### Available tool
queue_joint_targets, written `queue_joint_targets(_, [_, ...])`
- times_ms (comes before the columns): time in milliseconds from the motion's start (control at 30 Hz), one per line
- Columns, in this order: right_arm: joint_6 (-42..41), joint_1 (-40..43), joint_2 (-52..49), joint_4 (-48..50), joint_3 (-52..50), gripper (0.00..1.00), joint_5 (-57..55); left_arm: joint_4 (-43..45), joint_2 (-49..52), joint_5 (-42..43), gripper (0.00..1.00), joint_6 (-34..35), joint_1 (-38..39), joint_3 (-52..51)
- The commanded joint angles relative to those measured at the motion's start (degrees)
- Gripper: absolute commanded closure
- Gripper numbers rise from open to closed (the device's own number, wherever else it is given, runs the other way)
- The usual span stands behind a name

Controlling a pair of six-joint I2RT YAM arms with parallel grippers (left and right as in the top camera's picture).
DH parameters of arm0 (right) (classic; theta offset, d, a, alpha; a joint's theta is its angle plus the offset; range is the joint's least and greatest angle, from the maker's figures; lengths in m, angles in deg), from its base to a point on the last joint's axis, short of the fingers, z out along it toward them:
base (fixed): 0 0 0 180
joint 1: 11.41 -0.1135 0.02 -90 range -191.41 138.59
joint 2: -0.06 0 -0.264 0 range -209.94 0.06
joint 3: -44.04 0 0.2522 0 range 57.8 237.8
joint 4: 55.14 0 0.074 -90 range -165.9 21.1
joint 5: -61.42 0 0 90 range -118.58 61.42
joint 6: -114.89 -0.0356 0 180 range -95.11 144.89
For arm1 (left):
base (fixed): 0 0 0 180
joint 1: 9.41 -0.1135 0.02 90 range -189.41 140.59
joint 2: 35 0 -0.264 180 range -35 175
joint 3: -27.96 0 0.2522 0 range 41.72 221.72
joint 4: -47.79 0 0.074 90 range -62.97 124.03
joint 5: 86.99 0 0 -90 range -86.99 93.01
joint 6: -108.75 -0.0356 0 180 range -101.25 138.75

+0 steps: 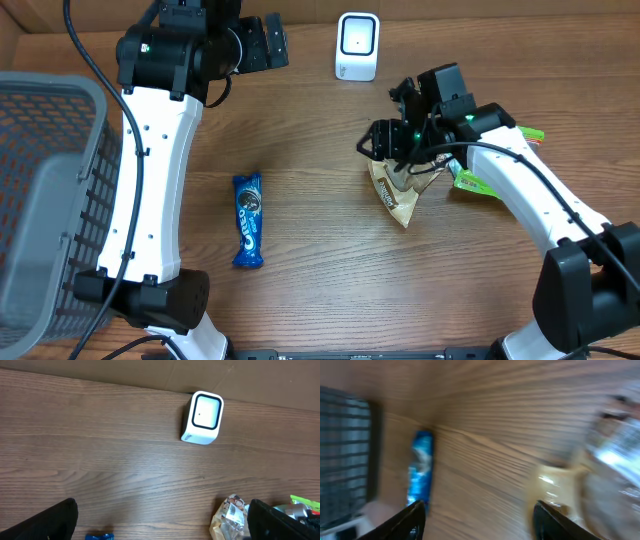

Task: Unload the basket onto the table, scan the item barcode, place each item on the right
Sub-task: 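Release the cookie bag and move the right gripper left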

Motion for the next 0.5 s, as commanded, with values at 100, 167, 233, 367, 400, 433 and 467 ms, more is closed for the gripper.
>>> queue_joint_targets(100, [-10.9,-7.0,-1.2,5.8,2.1,0.30,5.5,0.1,-1.4,0.4,0.00,0.7,0.1,1.0])
queue_joint_targets(167, [-13.2,-8.7,-2.0,6.9,2.1,0.29,4.2,-1.0,-1.4,2.1,0.00,0.6,0.1,1.0])
queue_joint_targets(233, [-13.7,-10.5,-3.0,8.0,2.1,0.29,3.5,-3.6,-1.4,2.1,0.00,0.6,0.1,1.0])
queue_joint_targets(367, [-13.8,-14.1,-5.0,9.8,2.1,0.29,3.1,-4.3,-1.4,1.3,0.00,-1.6,0.1,1.1])
queue_joint_targets(400, [-13.8,-15.1,-5.7,9.8,2.1,0.29,2.6,-4.6,-1.4,1.3,0.00,-2.0,0.1,1.1])
queue_joint_targets(433, [-13.8,-16.7,-6.4,9.9,2.1,0.29,1.4,-5.0,-1.5,1.3,0.00,-2.6,0.1,1.1])
queue_joint_targets(467, [-13.9,-17.4,-6.8,9.9,2.1,0.29,1.0,-5.4,-1.5,1.2,0.01,-3.0,0.1,1.2])
